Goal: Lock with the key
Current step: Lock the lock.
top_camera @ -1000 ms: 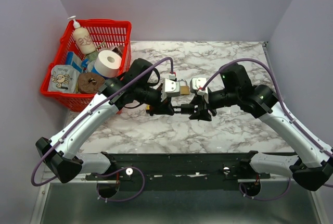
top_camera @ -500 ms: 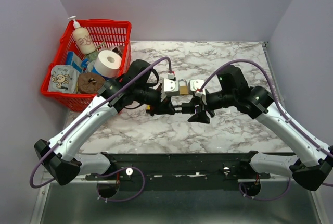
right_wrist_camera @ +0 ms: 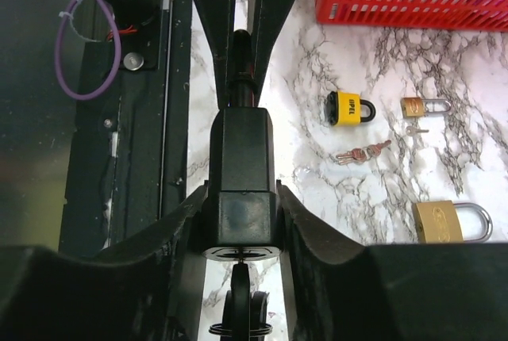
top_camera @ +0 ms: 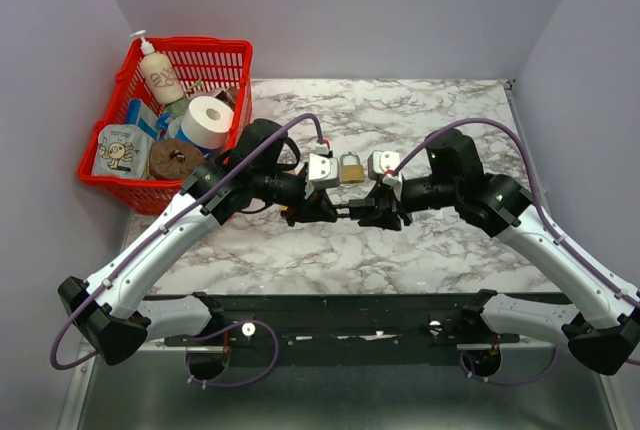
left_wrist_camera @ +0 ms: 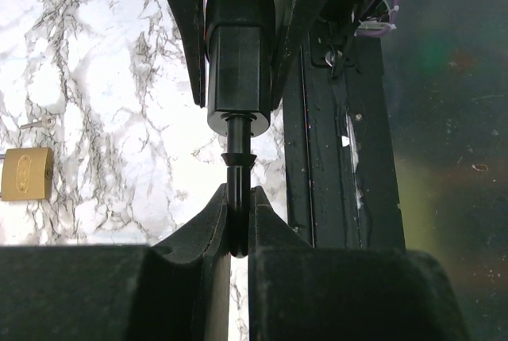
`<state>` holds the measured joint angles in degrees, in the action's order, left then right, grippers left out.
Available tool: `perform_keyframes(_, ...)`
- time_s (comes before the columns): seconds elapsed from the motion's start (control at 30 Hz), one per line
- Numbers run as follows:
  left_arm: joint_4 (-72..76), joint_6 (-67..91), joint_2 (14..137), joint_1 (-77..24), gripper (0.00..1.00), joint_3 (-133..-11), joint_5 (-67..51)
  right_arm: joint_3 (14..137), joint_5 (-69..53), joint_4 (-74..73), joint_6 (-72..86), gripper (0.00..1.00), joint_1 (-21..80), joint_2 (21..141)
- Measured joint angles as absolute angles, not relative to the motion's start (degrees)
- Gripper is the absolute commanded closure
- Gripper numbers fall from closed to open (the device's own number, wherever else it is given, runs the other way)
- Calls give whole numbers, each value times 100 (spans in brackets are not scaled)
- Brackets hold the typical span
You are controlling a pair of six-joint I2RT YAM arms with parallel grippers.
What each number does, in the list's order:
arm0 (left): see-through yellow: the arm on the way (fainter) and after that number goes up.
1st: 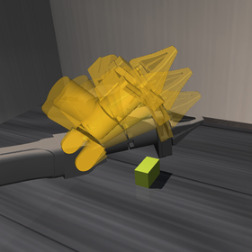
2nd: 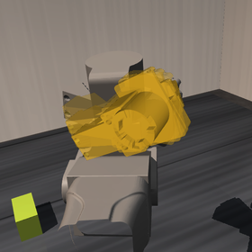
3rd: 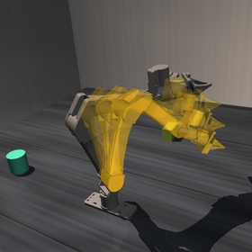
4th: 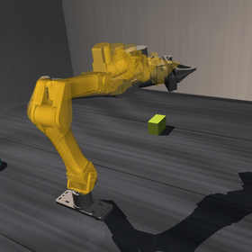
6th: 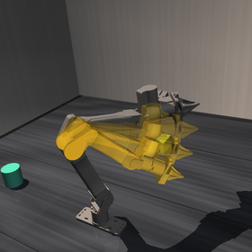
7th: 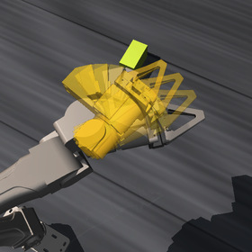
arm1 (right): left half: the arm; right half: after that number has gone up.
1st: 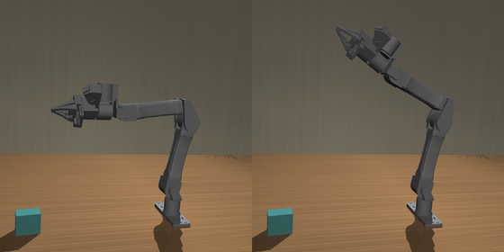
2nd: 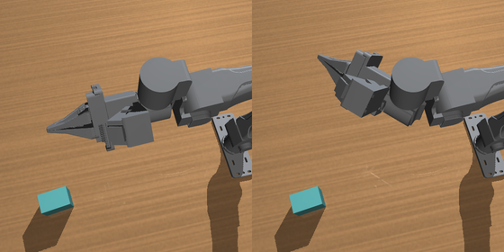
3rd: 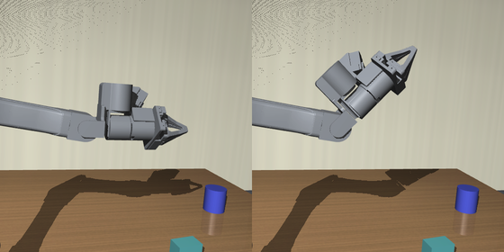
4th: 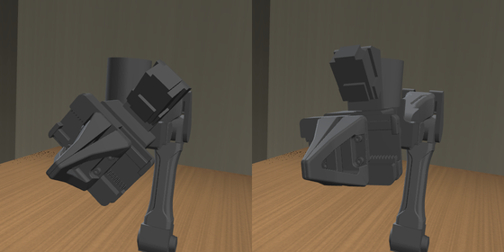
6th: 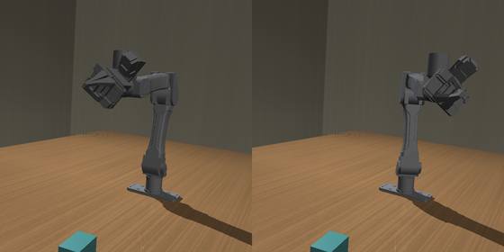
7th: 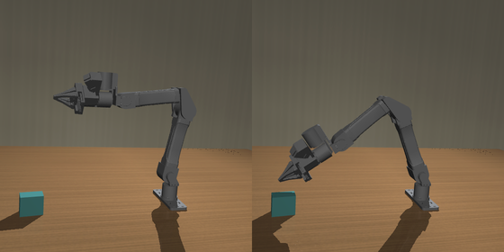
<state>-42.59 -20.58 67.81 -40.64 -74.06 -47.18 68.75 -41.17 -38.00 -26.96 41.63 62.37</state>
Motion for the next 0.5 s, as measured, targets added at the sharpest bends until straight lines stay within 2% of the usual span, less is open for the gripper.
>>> perform_keyframes(0.1, -4252, -2032, 6777, -4064, 100, -7406, -4744, 6875, -4128, -3782, -2683, 65, 4163, 6235)
perform_keyframes(0.23, -4189, -1975, 6757, -4066, 100, -7354, -4777, 6875, -4147, -3782, -2652, 99, 4160, 6239)
perform_keyframes(0.33, -4106, -1896, 6700, -4066, 70, -7264, -4762, 6888, -4174, -3791, -2565, 99, 4160, 6276)
perform_keyframes(0.37, -4086, -1887, 6676, -4066, 53, -7240, -4735, 6904, -4182, -3806, -2523, 99, 4160, 6298)
perform_keyframes(0.47, -3848, -1811, 6619, -4058, 37, -7207, -4622, 6928, -4213, -3844, -2331, 99, 4160, 6368)
perform_keyframes(0.5, -3769, -1752, 6587, -4045, 36, -7196, -4558, 6928, -4226, -3865, -2261, 99, 4147, 6388)
